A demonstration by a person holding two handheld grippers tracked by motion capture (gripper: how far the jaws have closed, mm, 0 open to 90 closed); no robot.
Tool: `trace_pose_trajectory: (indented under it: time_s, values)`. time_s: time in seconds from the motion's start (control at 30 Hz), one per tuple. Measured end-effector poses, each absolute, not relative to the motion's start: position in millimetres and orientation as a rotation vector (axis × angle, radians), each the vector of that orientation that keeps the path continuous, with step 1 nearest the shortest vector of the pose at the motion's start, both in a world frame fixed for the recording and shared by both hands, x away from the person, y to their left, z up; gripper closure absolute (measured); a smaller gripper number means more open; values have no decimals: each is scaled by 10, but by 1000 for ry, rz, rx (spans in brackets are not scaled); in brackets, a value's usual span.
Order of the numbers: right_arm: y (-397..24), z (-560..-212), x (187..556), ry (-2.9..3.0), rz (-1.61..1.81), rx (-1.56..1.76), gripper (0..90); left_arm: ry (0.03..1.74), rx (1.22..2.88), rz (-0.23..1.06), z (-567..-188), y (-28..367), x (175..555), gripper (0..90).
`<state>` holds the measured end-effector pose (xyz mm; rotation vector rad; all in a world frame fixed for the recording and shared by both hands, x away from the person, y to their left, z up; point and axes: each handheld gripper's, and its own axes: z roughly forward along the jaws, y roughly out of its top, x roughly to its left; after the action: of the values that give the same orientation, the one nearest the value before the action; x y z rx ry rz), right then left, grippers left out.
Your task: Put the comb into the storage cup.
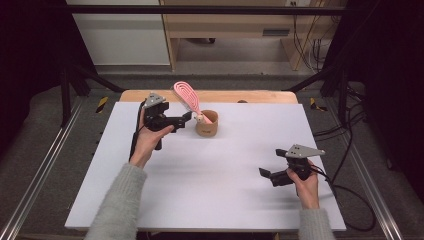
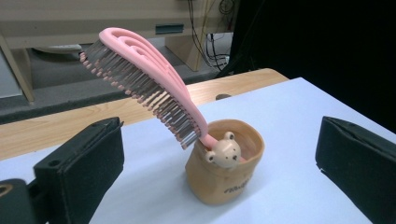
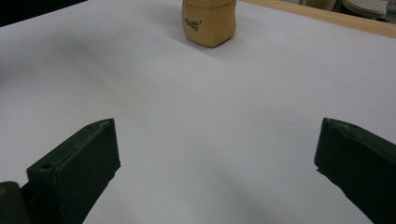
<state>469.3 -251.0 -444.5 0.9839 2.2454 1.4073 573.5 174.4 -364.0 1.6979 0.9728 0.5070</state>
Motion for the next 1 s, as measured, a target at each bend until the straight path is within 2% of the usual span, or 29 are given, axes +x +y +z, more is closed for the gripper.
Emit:
trace_pose_trajectory:
  time_s: [0.47, 1.0]
  values:
    - [-2508, -4449, 4695, 2245, 1407, 984, 5, 858, 1721, 481, -3608, 1906, 5403, 2]
    - [-2511, -4443, 4690, 2242, 1414, 988, 5, 816, 1735, 455, -3872, 2176, 5068, 3]
